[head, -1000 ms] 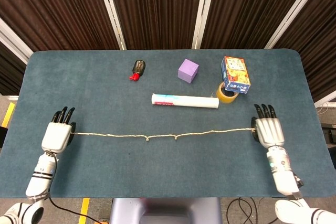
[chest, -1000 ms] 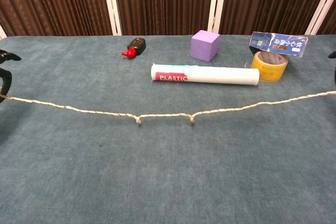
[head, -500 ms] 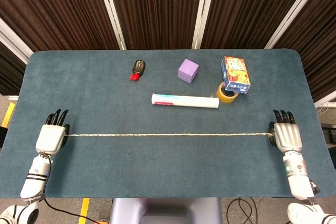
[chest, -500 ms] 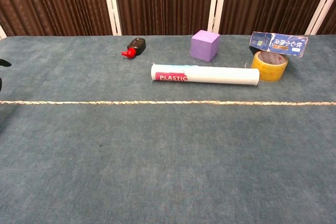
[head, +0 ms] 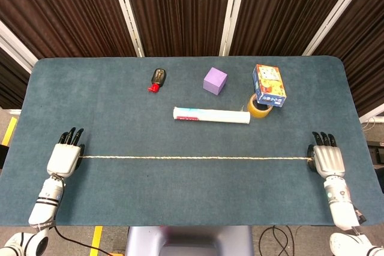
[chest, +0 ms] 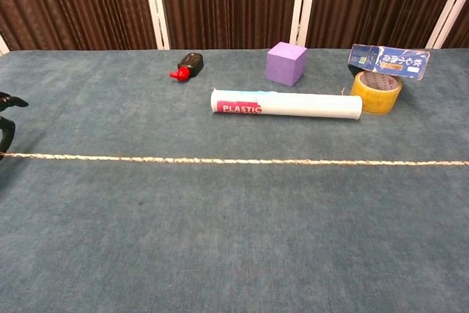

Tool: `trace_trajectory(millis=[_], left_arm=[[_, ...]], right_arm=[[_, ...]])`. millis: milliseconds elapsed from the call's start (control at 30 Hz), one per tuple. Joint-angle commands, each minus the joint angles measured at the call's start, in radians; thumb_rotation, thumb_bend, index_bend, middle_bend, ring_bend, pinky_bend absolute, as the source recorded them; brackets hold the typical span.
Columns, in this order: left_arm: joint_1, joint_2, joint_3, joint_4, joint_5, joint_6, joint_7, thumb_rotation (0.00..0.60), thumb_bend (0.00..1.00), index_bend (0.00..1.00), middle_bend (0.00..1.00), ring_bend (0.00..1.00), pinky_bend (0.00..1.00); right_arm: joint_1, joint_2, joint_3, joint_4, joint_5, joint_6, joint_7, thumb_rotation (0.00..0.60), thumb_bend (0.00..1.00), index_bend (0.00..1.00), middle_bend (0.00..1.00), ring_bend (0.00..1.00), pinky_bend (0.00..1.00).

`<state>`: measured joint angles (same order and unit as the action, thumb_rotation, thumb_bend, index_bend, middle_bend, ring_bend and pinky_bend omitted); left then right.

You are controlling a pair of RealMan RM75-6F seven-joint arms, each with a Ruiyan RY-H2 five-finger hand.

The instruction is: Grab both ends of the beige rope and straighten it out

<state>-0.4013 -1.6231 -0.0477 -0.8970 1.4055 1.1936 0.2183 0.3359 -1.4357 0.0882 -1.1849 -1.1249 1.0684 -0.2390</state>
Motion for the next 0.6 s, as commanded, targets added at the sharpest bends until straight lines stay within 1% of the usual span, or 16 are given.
trace_trajectory(millis=[33,200,333,400,467,500,533,600], left_arm=[[-0.006,-0.024,0.0,0.031,0.002,-0.012,-0.013,0.6,0.48,0.6,0.07,0.0,0.17],[-0.015,-0.039,-0.001,0.063,0.003,-0.033,-0.028,0.6,0.48,0.58,0.07,0.0,0.17],[-0.02,-0.043,-0.002,0.072,0.002,-0.045,-0.024,0.6,0.48,0.53,0.07,0.0,0.17],[-0.02,-0.045,-0.003,0.074,0.001,-0.05,-0.027,0.6,0.48,0.49,0.07,0.0,0.17],[-0.02,-0.045,-0.003,0.074,-0.001,-0.055,-0.03,0.6,0.48,0.41,0.07,0.0,0.17],[-0.02,-0.045,-0.002,0.073,-0.001,-0.058,-0.028,0.6,0.48,0.35,0.06,0.0,0.17],[-0.02,-0.044,-0.002,0.072,-0.002,-0.062,-0.025,0.6,0.48,0.27,0.06,0.0,0.17],[-0.019,-0.041,-0.003,0.064,-0.01,-0.072,-0.016,0.6,0.48,0.12,0.05,0.0,0.17]], right_arm=[[-0.003,-0.006,-0.002,0.014,0.005,-0.012,-0.002,0.6,0.66,0.8,0.18,0.0,0.0],[-0.003,-0.003,-0.007,0.013,0.015,-0.047,-0.006,0.6,0.66,0.75,0.18,0.0,0.0],[-0.005,-0.011,-0.009,0.02,0.015,-0.053,-0.013,0.6,0.66,0.73,0.18,0.0,0.0],[-0.006,-0.014,-0.01,0.024,0.017,-0.058,-0.017,0.6,0.66,0.7,0.18,0.0,0.0],[-0.005,-0.013,-0.01,0.023,0.023,-0.066,-0.027,0.6,0.66,0.62,0.18,0.0,0.0],[-0.004,-0.01,-0.011,0.02,0.029,-0.073,-0.035,0.6,0.66,0.53,0.17,0.0,0.0],[-0.003,-0.006,-0.011,0.014,0.036,-0.083,-0.042,0.6,0.66,0.42,0.15,0.0,0.0],[0.002,0.008,-0.009,-0.004,0.053,-0.103,-0.057,0.6,0.63,0.23,0.07,0.0,0.0]])
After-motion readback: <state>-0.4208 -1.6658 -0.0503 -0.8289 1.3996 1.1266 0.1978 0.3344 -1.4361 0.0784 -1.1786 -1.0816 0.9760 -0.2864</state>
